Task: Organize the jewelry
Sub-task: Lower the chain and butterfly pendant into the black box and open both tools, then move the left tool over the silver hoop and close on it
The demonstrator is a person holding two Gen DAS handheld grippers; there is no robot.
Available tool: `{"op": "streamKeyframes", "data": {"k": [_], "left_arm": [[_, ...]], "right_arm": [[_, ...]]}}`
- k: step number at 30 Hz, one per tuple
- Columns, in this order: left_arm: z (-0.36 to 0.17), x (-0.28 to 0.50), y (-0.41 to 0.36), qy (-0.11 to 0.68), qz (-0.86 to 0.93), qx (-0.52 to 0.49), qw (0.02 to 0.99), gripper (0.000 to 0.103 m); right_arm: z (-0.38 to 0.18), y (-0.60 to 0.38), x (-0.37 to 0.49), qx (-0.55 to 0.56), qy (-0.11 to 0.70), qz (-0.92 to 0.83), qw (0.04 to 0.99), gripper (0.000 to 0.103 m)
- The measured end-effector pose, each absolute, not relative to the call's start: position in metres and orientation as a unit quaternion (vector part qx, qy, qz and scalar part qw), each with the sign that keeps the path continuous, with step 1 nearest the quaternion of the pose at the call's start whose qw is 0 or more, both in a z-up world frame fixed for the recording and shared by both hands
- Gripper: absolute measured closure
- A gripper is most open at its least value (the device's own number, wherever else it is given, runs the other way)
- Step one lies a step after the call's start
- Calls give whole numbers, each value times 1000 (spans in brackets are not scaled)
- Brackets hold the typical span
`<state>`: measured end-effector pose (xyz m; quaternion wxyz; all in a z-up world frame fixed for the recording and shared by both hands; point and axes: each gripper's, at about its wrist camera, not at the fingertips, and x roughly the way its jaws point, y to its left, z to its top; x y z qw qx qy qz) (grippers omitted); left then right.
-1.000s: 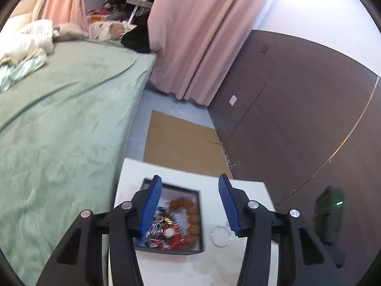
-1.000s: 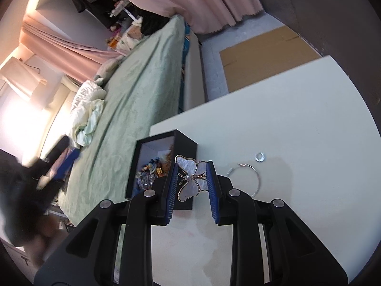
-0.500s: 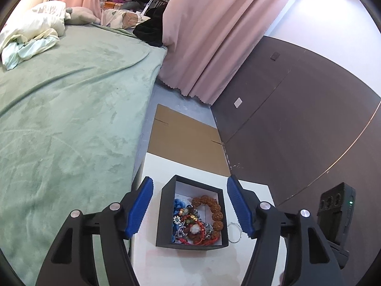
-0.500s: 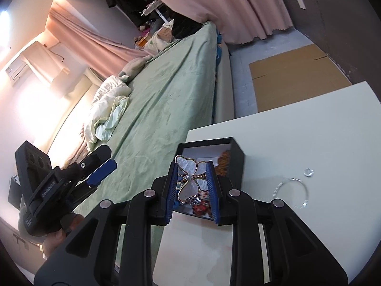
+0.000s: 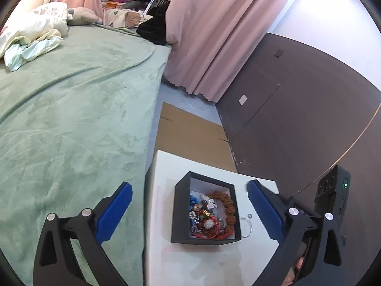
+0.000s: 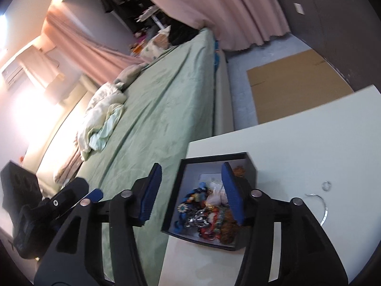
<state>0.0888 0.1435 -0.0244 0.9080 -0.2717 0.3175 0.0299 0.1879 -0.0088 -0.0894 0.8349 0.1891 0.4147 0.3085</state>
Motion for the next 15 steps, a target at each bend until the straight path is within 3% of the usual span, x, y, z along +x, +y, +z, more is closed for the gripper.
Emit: {"op": "streamKeyframes", "data": {"k": [6,15], "left_arm": [[-25,83,144,324,43,-277,904,9],[-18,74,118,317,39,-254,913,9]], "right_arm": [[-83,-45,185,201,410,281,844,32],[-75,-89,167,197,412,251,853,22]]}}
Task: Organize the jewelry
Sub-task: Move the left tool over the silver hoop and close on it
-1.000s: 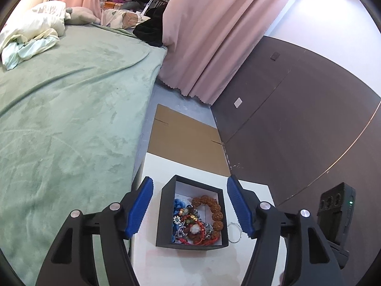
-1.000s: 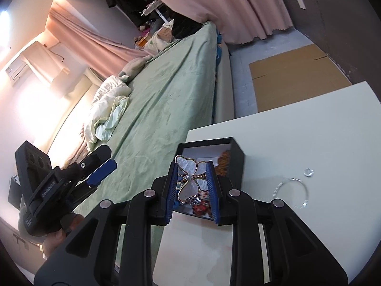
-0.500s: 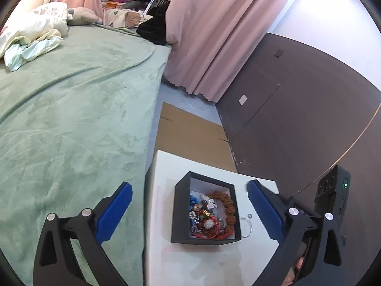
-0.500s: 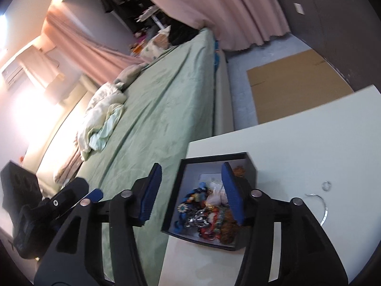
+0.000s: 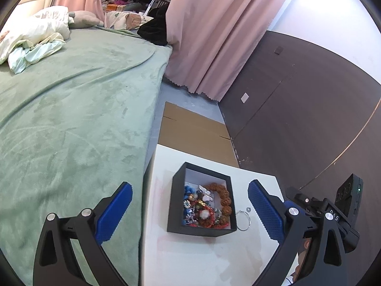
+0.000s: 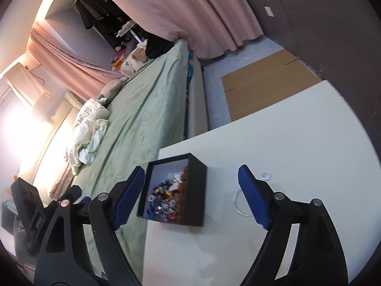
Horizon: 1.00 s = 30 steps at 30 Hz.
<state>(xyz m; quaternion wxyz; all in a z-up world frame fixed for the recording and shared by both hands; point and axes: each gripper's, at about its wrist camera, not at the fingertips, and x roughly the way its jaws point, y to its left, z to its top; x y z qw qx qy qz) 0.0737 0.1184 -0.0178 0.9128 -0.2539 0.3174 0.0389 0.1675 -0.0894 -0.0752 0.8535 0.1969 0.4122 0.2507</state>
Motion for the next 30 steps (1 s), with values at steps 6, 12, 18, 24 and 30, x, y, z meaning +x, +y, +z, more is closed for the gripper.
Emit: {"op": "streamKeyframes", "data": {"k": [6,12,18,24,30], "left_arm": [[-17,69,93,321,30,-238,916,9],[-18,66,58,326,13,-215,921,9],[-24,70,13,333,-12,-178,926,9],[-36,79,-28,344,-37,-136,928,9],[-56,95,-53,365,-50,-119,922,9]], "right_arm": [[-77,-110,156,190,426,233,853,22],[-82,-136,145,195,441,220,848,22],[-85,-162,137,203,446,206,847,22],[-87,-186,133,217,451,191,844,22],[-90,-207,133,228,459,177,840,22]]}}
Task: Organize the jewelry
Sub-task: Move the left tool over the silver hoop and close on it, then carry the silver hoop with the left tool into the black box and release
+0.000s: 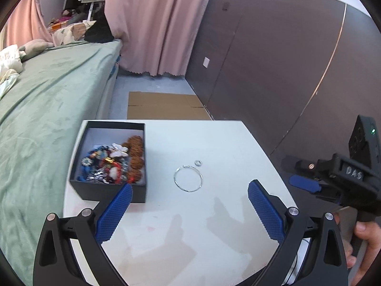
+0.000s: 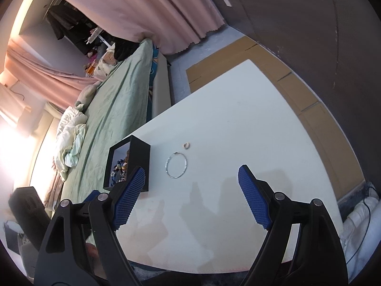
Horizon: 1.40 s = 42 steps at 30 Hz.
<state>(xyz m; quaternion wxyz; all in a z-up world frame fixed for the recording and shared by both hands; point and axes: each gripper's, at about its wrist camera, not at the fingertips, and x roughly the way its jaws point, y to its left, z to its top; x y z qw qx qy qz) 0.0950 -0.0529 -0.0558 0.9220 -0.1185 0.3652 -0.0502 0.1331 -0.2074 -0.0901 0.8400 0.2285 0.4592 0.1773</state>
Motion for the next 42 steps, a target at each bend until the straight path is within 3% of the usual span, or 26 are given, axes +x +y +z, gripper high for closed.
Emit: {"op": "streamKeyframes", "data": {"k": [9,18,26,37,39,42], "left_arm": [[-85,121,-74,401,-63,-89,909,9],[-122,155,-84,442,-43,-69,893,20],[-139,183,-94,457,-14,-58,887,24],[-155,203,-112,475,33,-15,879,41],[-154,202,-109,472,44,-18,880,55],[-152,202,-102,476,29,-31,878,56]], "right_arm": [[-103,-221,142,236,491,159,824,22],[-103,-224,152,240,494,155,821,22],[-103,-223,163,237,500,155,819,22],[-109,-211,182,200,510,129,827,22],[-111,-202,184,185,514,134,827,22],[-116,-195,188,171,518,138,827,22]]}}
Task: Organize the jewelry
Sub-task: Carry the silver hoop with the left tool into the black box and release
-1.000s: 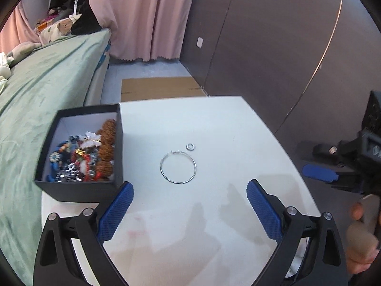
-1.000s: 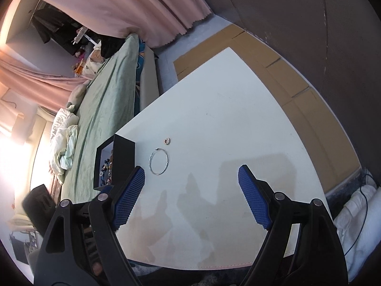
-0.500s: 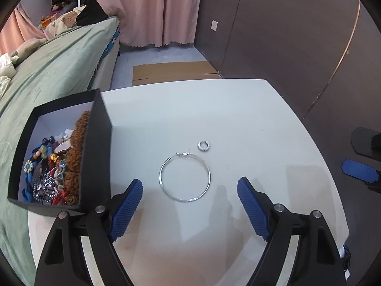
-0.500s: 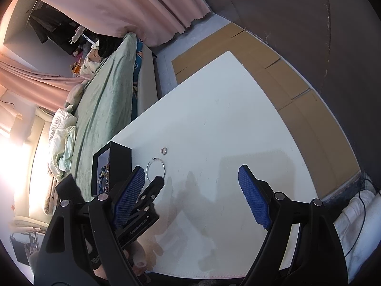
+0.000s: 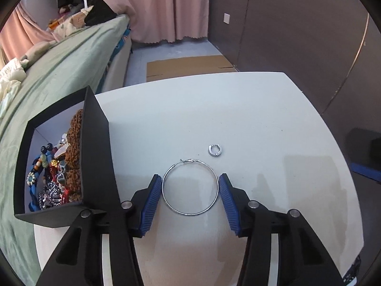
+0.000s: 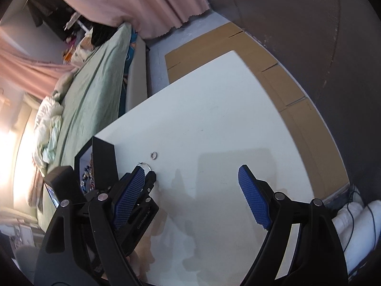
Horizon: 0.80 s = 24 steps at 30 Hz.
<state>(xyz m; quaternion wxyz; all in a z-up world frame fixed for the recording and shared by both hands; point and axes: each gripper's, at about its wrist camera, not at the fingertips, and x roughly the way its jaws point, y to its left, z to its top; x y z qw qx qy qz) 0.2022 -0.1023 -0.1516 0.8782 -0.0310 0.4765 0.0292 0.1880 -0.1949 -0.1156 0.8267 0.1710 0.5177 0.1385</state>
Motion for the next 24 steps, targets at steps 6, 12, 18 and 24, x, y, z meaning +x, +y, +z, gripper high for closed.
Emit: {"op": "streamKeyframes", "data": {"k": [6,12,18,24], "left_arm": [[-134,188,-88,465,-2,-67,883,56],[-98,167,-76,430,-30,-97,897,55],[-66,155,-53,396,-35,-124,909,55],[-52,148,-20,381,-19,-148,912,55]], "right_arm": [[-127,-187,194,166,528,139,821,22],[-125,-187,198,177,517,138,826,22],[-131,-170,205,174,520,156,822,36],[-140,-146,213,163,526,166,818,58]]}}
